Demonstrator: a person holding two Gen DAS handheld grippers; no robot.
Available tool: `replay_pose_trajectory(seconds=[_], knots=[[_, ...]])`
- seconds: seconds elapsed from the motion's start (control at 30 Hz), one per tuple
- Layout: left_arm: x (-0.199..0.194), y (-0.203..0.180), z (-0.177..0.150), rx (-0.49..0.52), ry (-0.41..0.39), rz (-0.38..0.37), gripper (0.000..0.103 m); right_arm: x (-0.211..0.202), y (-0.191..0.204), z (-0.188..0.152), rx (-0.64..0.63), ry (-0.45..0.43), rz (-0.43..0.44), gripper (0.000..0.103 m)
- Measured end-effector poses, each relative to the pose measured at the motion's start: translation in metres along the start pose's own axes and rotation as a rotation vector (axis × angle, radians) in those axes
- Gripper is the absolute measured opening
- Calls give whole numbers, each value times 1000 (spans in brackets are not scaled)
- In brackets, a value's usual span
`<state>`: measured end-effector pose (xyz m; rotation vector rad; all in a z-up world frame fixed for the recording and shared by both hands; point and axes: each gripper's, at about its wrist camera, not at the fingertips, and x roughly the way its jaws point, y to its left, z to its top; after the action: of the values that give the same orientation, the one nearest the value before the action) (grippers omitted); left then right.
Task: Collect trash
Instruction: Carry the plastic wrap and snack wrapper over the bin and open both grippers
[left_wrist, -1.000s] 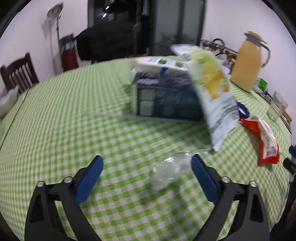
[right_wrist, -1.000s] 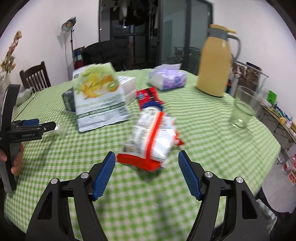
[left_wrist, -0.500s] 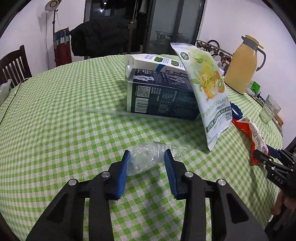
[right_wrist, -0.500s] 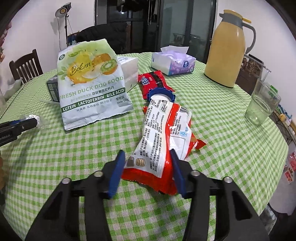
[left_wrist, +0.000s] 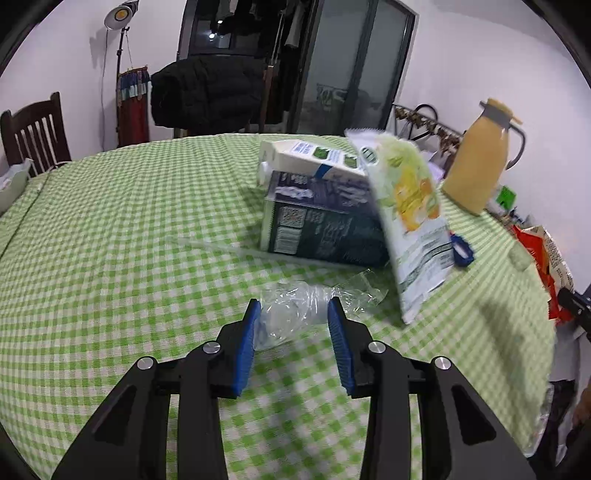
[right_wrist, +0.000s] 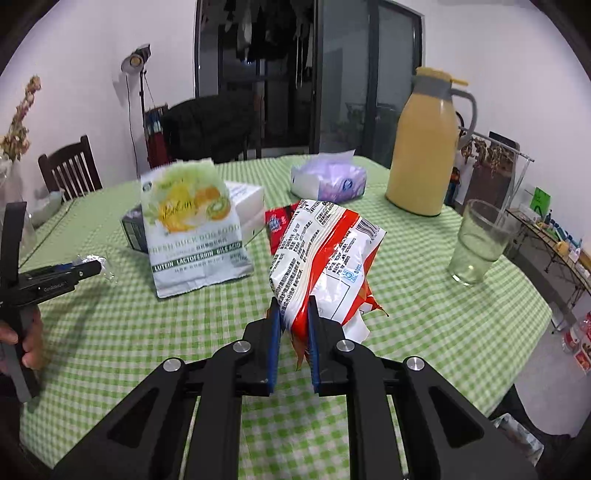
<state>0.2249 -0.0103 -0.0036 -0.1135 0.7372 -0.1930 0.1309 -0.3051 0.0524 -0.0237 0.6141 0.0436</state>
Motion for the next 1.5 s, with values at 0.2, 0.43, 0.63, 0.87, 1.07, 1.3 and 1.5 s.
replay_pose_trajectory(seconds=[0.2, 0.43, 0.63, 0.87, 1.07, 1.3, 1.5], knots=[[-24, -13, 11, -36, -24, -34, 35, -19, -20, -3, 29, -36, -8, 13], [-60, -65, 27, 61, -96, -48, 35, -42, -48, -10, 82, -81, -8, 13], [-79, -116, 37, 127, -128, -109, 35, -69, -89, -20, 149, -127, -45, 13], [-85, -195, 41, 208, -102, -227, 35, -105, -154, -50, 250, -165, -127, 13], [-78, -288, 28, 320, -50, -340, 35, -131, -222, -100, 355, -140, -224, 13], [-55, -410, -16, 465, 55, -478, 35, -140, -286, -172, 499, -52, -293, 14], [-17, -487, -66, 551, 193, -553, 35, -122, -315, -231, 604, 55, -315, 15]])
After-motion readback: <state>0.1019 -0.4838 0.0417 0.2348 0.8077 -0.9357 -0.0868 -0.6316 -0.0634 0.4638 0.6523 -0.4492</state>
